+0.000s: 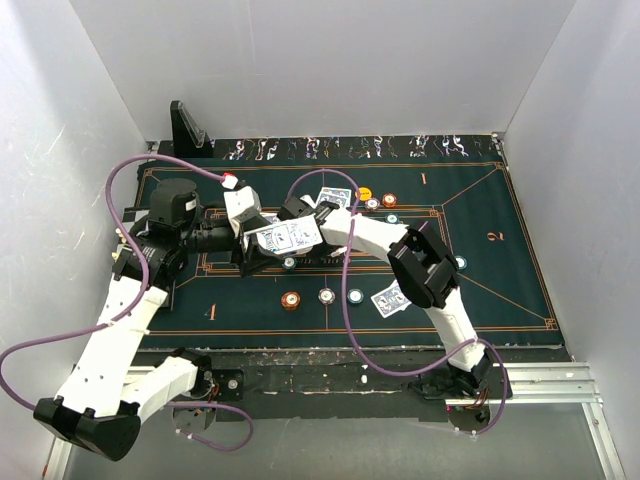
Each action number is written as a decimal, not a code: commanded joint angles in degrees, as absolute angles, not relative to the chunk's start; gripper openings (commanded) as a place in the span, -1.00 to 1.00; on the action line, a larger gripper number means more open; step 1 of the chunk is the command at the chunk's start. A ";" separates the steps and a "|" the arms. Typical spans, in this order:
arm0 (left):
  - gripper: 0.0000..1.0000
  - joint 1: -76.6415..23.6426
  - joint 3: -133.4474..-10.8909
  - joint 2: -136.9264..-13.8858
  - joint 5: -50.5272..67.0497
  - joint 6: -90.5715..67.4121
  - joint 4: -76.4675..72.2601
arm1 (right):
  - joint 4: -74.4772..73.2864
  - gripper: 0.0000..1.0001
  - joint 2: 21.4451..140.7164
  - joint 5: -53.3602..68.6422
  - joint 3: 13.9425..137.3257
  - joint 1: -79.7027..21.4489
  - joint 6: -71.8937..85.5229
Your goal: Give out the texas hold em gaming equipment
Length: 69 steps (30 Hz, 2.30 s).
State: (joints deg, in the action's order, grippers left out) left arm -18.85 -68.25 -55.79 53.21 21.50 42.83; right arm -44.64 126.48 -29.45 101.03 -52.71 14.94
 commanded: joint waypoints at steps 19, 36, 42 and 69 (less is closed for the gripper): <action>-0.78 -18.54 -72.24 -57.74 57.04 24.96 43.95 | -38.50 -0.08 108.46 2.45 83.67 -28.57 34.27; -0.79 -18.46 -73.04 -58.97 57.13 26.81 45.27 | -37.18 -0.11 117.86 3.95 91.40 -26.98 34.98; -0.78 -18.46 -73.21 -59.85 57.57 26.45 44.74 | -36.57 -0.13 119.53 4.22 93.16 -26.98 33.49; -0.79 -17.84 -72.51 -61.00 56.87 26.02 42.89 | -28.83 -0.22 123.40 10.81 93.60 -26.98 33.40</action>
State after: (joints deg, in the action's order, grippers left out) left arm -18.33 -72.05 -61.10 55.94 25.93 44.56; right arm -32.05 122.54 8.01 92.47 -26.74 32.82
